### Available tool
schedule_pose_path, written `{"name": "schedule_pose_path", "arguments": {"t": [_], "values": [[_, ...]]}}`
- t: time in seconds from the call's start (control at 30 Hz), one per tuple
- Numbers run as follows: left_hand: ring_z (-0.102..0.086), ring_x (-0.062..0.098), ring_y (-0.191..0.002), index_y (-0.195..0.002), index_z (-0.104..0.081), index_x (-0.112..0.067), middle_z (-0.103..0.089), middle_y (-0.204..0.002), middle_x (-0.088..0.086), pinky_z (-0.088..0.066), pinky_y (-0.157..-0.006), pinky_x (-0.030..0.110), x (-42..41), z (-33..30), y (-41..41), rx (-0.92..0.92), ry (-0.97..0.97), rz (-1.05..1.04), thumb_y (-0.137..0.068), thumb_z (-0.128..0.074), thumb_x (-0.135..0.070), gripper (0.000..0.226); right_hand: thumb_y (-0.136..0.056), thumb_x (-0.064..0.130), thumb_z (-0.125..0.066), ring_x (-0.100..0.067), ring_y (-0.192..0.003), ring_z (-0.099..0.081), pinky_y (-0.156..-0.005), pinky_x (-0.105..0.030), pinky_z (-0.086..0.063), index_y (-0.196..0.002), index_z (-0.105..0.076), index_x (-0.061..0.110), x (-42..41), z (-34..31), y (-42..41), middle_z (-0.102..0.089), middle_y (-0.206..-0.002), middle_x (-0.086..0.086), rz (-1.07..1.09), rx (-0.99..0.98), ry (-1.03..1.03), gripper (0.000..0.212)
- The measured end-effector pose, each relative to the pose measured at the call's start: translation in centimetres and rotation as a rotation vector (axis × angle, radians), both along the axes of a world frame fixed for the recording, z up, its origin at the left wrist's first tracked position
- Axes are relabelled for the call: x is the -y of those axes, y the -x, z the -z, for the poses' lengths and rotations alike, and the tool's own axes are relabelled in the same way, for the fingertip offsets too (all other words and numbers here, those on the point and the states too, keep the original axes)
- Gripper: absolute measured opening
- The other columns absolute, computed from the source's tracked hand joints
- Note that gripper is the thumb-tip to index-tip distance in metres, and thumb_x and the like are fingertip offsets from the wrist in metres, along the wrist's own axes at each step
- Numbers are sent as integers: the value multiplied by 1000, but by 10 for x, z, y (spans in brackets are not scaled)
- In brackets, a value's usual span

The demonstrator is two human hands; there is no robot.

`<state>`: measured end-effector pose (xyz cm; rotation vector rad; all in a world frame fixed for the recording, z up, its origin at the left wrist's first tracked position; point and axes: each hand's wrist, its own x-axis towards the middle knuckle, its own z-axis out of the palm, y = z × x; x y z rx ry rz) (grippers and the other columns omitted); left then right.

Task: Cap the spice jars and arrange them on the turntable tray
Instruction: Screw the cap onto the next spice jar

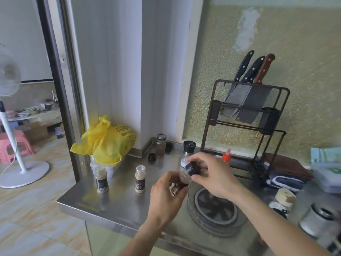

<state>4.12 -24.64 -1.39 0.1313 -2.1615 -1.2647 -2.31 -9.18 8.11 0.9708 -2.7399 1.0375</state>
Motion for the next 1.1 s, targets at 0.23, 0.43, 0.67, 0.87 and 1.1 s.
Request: {"name": "schedule_pose_path", "arguments": {"t": [0.23,0.43,0.67,0.87,1.1], "values": [[-69,11,-83,-113,-73,-20,-77,-95,-5,-55,-76,28,-36,-35,-27,38,-334,448,-90,-73,-10,25,-80,2,-81,-1,-94,-71,-86,-17,-58,-111,-71,30,-57,-70,-26,-73,-103,14,-158,42,-192,43],[-57,25,-74,-118,-64,10,-66,-99,24,-48,-71,31,-91,-37,-31,120,-897,817,-95,-60,-26,43,-79,2,-83,-17,-100,-73,-93,-41,-60,-111,-71,27,-109,-95,-28,-74,-113,3,-171,167,-233,42],[-51,30,-89,-119,-71,-4,-63,-103,23,-43,-83,38,-134,-26,-30,76,-861,860,-94,-65,-19,30,-83,41,-82,-21,-78,-79,-67,-25,-60,-104,-72,18,-157,-85,-26,-80,-87,-4,-26,273,-328,32],[-63,23,-105,-122,-73,-9,-72,-119,16,-47,-103,44,-145,-24,-25,130,-939,803,-86,-73,-16,37,-82,43,-82,-15,-82,-78,-80,-37,-63,-122,-65,33,-172,-88,-33,-75,-102,6,-15,237,-395,44],[-56,27,-104,-124,-72,-12,-67,-117,20,-45,-100,43,-142,-22,-27,138,-898,804,-89,-73,-23,37,-85,64,-67,-17,-78,-80,-84,-43,-64,-109,-73,19,-175,-86,-30,-80,-92,-1,52,297,-387,52]]}}
